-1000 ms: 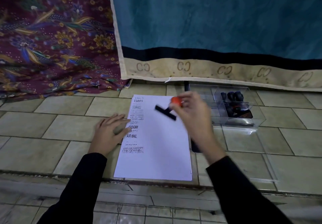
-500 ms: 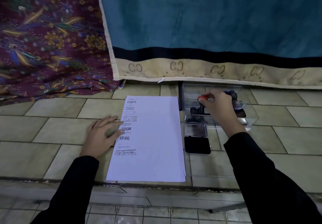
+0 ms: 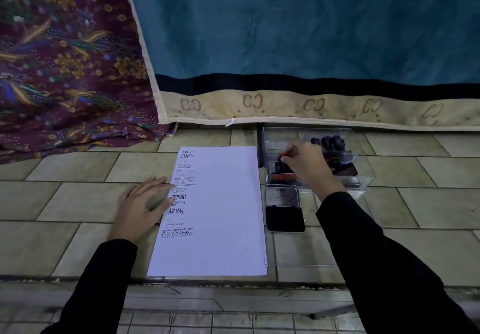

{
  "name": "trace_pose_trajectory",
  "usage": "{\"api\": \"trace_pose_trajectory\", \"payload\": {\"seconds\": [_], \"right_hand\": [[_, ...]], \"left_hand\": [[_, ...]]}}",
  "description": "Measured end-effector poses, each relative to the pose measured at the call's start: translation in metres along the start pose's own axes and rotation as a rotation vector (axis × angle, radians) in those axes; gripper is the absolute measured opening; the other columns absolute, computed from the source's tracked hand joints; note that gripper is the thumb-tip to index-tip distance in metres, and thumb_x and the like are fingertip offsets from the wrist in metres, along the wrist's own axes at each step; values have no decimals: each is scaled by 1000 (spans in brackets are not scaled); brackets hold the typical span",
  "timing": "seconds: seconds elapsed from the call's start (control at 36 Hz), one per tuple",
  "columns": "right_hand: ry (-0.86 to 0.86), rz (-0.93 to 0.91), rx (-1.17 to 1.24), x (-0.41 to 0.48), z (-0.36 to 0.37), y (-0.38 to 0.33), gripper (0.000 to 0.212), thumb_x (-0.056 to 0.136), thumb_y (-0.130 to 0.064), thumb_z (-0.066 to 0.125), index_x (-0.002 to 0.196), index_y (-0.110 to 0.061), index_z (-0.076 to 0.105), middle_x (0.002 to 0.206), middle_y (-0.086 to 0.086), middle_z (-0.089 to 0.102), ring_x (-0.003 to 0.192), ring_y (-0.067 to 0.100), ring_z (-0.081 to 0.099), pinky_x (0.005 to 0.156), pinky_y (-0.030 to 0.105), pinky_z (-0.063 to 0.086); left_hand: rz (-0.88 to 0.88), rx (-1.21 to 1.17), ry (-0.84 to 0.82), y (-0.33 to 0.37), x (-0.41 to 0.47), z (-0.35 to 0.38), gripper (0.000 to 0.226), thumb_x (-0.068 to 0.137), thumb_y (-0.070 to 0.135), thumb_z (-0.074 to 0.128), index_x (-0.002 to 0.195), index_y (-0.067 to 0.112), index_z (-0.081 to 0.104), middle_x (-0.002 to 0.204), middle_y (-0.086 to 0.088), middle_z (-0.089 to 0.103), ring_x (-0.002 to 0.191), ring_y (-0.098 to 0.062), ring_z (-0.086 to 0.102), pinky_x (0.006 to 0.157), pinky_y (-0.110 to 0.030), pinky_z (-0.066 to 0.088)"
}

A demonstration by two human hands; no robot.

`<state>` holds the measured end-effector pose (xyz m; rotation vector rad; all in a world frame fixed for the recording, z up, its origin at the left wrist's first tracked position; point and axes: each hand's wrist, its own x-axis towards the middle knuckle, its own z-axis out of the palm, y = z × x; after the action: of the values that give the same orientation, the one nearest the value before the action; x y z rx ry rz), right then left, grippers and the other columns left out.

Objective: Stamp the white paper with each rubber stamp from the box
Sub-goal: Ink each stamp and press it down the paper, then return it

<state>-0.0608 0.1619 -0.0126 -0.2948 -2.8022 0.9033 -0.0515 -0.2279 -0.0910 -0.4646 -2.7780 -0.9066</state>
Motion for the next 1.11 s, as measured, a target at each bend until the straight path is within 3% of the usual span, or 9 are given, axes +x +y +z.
{"api": "trace_pose_trajectory", "payload": {"seconds": [0.11, 0.22, 0.39, 0.53, 0.72, 0.86, 1.11], "right_hand": [[17, -33, 1, 2, -5, 5, 11, 89, -12, 58, 86, -10, 69, 89, 7, 70, 80, 17, 63, 69, 13, 39], [155, -15, 53, 6, -18, 14, 19, 90, -6, 53, 94, -9, 71, 94, 5, 71, 76, 12, 57, 64, 6, 32], [197, 134, -83, 29, -36, 40, 21, 91, -4, 50, 101, -6, 69, 103, 15, 69, 94, 30, 64, 77, 29, 49], [119, 208, -227, 49, -34, 51, 20, 92, -7, 52, 104, -6, 67, 104, 21, 67, 92, 35, 64, 76, 43, 56], [-17, 173, -344, 65, -23, 50, 21, 89, -4, 50, 99, -4, 68, 104, 21, 66, 97, 36, 62, 84, 45, 54], [10, 216, -345, 67, -20, 50, 21, 89, -3, 49, 99, -1, 67, 104, 22, 66, 101, 36, 61, 85, 43, 53], [-43, 279, -309, 69, -17, 54, 21, 91, -17, 55, 101, -2, 67, 102, 22, 68, 97, 34, 63, 78, 37, 51]], "left_hand": [[-5, -4, 18, 1, -1, 0, 40, 80, 63, 49, 113, 44, 63, 134, 15, 56, 134, -8, 42, 110, -53, 29], [2, -10, 19, 3, -1, -1, 40, 81, 62, 47, 113, 44, 63, 133, 13, 57, 134, -9, 43, 110, -54, 30], [3, 3, 19, 4, -1, -2, 42, 84, 61, 44, 113, 39, 65, 133, 11, 58, 134, -10, 43, 110, -54, 30], [7, 12, 19, 4, -1, -2, 39, 83, 59, 46, 112, 41, 65, 133, 14, 57, 134, -8, 43, 109, -53, 30], [3, 28, 9, 4, -1, -3, 43, 82, 60, 47, 113, 38, 67, 134, 12, 57, 135, -10, 42, 108, -55, 30], [4, 32, -1, 5, -1, -4, 42, 82, 59, 47, 112, 38, 67, 135, 13, 56, 135, -9, 42, 109, -54, 30], [4, 28, -9, 7, -1, -5, 42, 83, 59, 45, 113, 38, 66, 135, 12, 56, 135, -11, 42, 109, -55, 30]]}}
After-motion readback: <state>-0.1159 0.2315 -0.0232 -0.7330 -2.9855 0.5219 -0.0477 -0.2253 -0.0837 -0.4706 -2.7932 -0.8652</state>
